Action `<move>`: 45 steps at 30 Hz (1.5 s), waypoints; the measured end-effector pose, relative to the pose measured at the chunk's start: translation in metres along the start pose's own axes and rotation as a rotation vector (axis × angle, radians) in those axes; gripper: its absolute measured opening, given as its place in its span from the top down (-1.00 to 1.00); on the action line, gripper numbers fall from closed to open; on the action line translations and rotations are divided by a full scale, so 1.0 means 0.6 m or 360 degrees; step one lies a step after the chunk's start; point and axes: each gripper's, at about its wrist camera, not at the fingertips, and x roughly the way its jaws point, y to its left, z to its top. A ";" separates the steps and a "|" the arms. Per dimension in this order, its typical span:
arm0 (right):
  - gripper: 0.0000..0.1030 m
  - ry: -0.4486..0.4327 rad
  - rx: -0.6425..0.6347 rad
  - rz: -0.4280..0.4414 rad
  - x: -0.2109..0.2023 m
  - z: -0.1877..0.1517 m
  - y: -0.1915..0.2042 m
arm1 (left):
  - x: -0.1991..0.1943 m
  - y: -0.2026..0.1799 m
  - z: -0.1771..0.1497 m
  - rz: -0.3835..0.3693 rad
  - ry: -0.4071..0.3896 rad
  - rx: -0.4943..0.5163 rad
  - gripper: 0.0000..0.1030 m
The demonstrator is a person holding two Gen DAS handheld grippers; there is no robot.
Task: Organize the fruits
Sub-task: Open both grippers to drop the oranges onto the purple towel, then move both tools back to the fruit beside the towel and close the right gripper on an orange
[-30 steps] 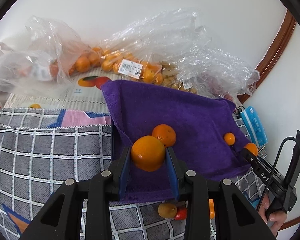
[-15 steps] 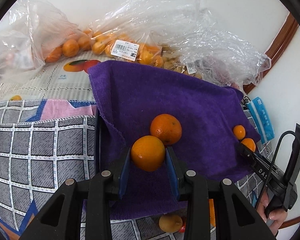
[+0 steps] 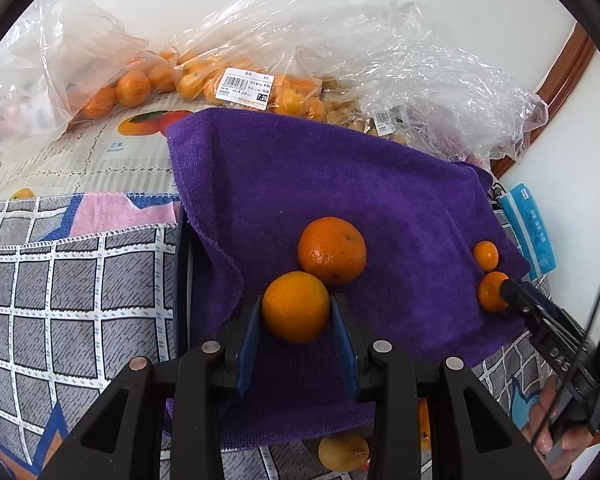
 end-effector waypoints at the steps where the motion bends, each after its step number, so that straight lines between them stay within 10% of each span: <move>1: -0.15 -0.0016 -0.0006 -0.0003 -0.010 0.000 0.000 | -0.005 -0.001 0.000 0.0008 0.0004 -0.0008 0.22; 27: -0.14 -0.0173 0.0011 0.0079 -0.232 -0.071 0.028 | -0.256 -0.012 -0.110 0.0046 -0.0375 0.0034 0.15; 45: 0.01 -0.0051 -0.0036 0.0128 -0.201 -0.158 0.054 | -0.236 0.034 -0.187 0.0037 -0.0280 -0.0033 0.14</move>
